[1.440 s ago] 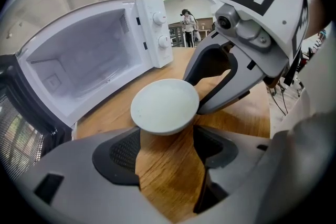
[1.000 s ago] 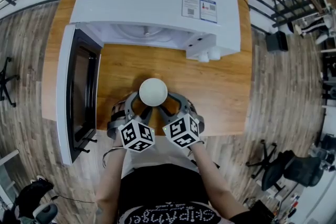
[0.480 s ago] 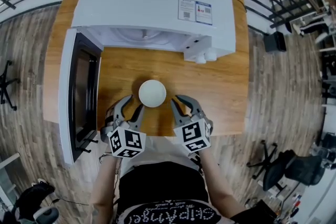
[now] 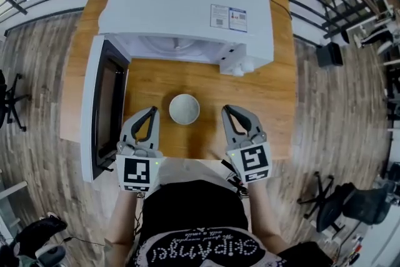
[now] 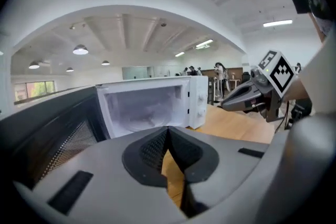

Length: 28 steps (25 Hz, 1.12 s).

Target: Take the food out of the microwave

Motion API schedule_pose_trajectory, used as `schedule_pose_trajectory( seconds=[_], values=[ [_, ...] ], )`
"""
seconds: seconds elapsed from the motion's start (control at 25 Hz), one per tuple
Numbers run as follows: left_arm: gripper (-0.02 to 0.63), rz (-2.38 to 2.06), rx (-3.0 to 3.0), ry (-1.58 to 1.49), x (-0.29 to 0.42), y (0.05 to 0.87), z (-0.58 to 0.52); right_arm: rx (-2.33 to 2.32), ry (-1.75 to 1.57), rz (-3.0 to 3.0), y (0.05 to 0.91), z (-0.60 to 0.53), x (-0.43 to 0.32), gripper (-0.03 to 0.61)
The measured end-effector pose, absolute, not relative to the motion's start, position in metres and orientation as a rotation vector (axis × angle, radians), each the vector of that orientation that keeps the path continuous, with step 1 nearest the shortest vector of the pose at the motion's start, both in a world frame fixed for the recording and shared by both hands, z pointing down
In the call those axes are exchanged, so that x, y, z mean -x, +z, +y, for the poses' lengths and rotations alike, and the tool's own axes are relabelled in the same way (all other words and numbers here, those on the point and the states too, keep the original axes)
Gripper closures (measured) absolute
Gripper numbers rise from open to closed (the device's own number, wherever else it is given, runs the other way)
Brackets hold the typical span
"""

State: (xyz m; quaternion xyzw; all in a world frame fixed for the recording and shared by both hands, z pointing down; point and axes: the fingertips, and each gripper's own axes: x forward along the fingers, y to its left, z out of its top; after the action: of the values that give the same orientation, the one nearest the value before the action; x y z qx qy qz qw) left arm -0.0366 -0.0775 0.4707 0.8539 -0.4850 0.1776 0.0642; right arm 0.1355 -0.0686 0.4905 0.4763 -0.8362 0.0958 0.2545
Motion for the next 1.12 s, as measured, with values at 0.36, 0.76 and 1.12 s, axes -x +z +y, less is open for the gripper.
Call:
schedule_pose_trajectory(
  seconds=[0.36,0.76,1.12],
  values=[
    [0.583,-1.559,-2.487,0.160,0.048,0.405,-0.064,-1.496,0.255,-2.389,0.412,-0.050,-0.178,0.541],
    [0.583,-1.550,-2.506,0.026,0.029,0.383,-0.042,-1.604,0.329,-2.437,0.386,-0.016,-0.213,0.541],
    [0.583,-1.531,-2.489,-0.005,0.026,0.375,-0.034,-1.637,0.442,-2.485,0.390,-0.001,-0.220,0.541]
  ],
)
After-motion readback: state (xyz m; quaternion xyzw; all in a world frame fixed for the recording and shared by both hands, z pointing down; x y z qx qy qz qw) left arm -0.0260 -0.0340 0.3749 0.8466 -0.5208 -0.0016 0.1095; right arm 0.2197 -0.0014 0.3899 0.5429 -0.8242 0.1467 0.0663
